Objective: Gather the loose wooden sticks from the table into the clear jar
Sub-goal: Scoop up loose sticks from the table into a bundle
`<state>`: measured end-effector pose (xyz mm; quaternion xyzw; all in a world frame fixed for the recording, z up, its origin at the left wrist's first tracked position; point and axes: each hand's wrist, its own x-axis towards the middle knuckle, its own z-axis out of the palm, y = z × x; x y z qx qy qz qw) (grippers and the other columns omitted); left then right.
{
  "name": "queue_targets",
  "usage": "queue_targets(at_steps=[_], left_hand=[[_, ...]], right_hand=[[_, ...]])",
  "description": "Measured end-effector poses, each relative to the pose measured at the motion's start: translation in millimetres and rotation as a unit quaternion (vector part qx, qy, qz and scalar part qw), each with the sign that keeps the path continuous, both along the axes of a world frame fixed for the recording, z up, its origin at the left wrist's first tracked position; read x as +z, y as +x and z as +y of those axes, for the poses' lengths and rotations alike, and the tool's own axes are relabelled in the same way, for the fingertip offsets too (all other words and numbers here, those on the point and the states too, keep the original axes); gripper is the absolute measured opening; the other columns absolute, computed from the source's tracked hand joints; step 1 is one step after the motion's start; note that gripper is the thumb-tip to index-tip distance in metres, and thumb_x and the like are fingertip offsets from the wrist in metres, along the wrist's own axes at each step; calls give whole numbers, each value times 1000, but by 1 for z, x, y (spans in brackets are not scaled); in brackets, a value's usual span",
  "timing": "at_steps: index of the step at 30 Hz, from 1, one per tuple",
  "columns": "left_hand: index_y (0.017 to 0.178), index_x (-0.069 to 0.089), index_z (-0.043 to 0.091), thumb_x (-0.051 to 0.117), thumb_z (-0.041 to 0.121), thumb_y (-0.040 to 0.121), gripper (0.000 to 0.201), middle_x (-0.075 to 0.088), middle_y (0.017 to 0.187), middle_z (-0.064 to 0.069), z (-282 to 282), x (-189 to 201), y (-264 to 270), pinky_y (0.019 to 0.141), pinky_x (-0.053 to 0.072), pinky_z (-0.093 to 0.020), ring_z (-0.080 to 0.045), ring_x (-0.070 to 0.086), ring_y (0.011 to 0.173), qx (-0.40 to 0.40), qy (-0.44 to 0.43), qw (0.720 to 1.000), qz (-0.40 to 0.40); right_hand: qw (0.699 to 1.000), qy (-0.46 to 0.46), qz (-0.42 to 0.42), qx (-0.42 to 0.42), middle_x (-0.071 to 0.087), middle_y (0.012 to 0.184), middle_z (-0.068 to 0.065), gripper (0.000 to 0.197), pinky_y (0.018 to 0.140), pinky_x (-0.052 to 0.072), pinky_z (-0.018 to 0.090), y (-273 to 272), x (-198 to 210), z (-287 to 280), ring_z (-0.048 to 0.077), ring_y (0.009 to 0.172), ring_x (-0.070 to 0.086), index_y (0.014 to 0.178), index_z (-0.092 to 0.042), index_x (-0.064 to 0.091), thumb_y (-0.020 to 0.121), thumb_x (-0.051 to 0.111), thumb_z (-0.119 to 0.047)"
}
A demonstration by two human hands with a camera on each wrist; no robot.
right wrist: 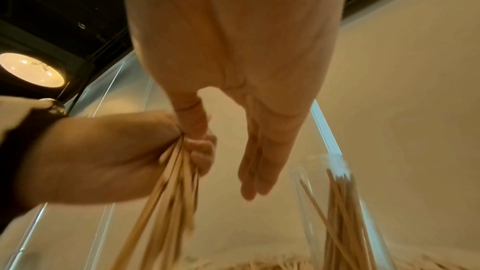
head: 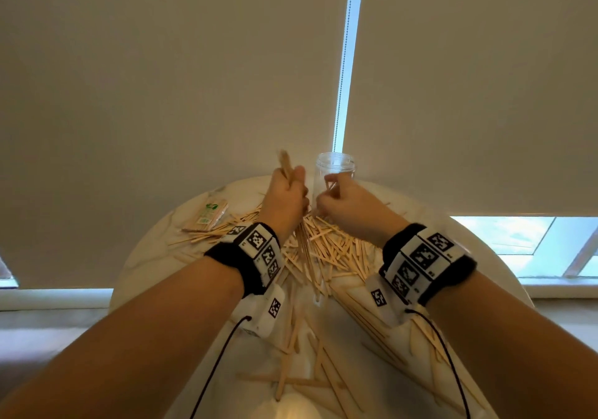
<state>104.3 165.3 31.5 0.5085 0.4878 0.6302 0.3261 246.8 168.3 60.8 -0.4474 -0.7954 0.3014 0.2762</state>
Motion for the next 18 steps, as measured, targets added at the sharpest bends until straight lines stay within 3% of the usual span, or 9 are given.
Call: queue_targets(at_steps=[3,5,7,9,11,14,16,18], left_hand=[[101,42,19,40,34,106,17,42,68,4,4,6,-4,57,43,-30,-8,42,53,28,33,989,-144],[100,40,19,41,30,106,13,42,68,3,5,6,0,56,43,-30,-9,42,52,27,36,980,-191],[101,39,19,43,26,106,9,44,68,2,4,1,5,54,45,-29,-10,45,52,14,34,978,-205],[103,38,18,44,21,105,7,46,69,0,4,-3,6,55,48,-30,-11,49,53,1,33,977,-211],[106,39,16,44,17,105,5,47,69,-1,5,-4,4,56,48,-31,-12,49,53,0,37,977,-212],[103,43,14,44,20,105,7,47,67,1,6,0,-2,57,48,-31,-11,47,53,24,62,977,-200],[102,44,17,45,24,105,7,46,68,2,6,3,-4,57,49,-29,-10,47,54,36,75,972,-220],[102,43,19,45,25,105,7,46,67,3,5,2,-1,57,50,-29,-10,47,53,40,69,969,-234]], right_hand=[[989,-63,-122,55,66,114,0,71,81,55,31,-2,-24,-2,12,89,65,148,-20,30,90,63,-44],[987,-140,-57,62,70,102,6,61,71,55,33,-10,-34,-3,15,79,66,137,-22,38,87,71,-36],[989,-145,19,27,65,87,7,44,56,51,30,-17,-36,-2,16,63,58,122,-14,49,86,73,-23],[992,-117,49,-2,60,82,6,31,53,47,29,-20,-34,-1,15,59,53,111,-11,57,86,73,-17],[995,-94,33,0,62,83,5,28,55,48,26,-20,-34,-1,13,60,55,108,-12,60,86,74,-19],[994,-97,-50,1,68,90,1,37,58,51,24,-16,-40,-3,11,70,64,110,-18,58,83,78,-34],[988,-138,-73,-2,68,86,2,38,54,51,25,-13,-45,-2,12,65,62,107,-16,58,83,79,-37],[987,-155,-30,-11,61,74,3,31,48,46,25,-12,-48,0,12,54,52,95,-13,60,83,78,-35]])
